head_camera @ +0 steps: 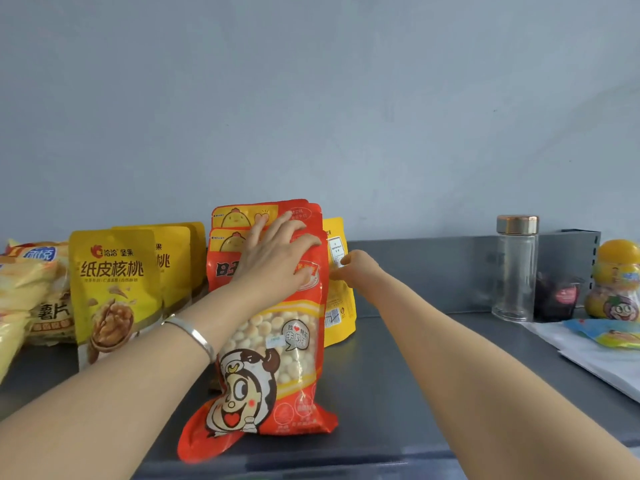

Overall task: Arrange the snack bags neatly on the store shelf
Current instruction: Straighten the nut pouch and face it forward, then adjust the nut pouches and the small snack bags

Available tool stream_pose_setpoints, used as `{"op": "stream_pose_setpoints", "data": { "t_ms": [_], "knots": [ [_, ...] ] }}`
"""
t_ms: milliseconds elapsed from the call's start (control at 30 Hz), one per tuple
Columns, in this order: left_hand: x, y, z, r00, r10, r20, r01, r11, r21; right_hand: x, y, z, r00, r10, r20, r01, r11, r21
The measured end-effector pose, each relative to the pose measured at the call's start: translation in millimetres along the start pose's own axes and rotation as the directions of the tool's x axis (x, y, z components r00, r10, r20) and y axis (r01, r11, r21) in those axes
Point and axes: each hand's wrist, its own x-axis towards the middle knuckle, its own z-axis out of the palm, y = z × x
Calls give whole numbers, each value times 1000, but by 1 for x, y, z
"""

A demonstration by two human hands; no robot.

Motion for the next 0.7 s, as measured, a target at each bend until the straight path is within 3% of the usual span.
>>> {"op": "stream_pose_setpoints", "data": {
  "t_ms": [167, 233, 333, 500, 700],
  "knots": [
    [4, 12, 4, 996, -77, 45, 73, 994, 79, 10, 10, 3, 988, -25, 152, -7, 979, 202],
    [8, 19, 5, 994, -97, 49, 93, 992, 87, 17, 17, 6, 994, -53, 99, 27, 969, 247],
    [10, 25, 5, 995, -83, 58, 77, 993, 90, 27, 26, 11, 999, 16, -50, -2, 966, 257],
    [9, 27, 6, 997, -34, 71, 28, 996, 82, 35, 26, 17, 996, -48, 70, 11, 895, 446],
    [9, 14, 5, 997, -55, 62, 50, 996, 80, 49, 21, 10, 999, 37, 14, -39, 892, 449]
  ]
}}
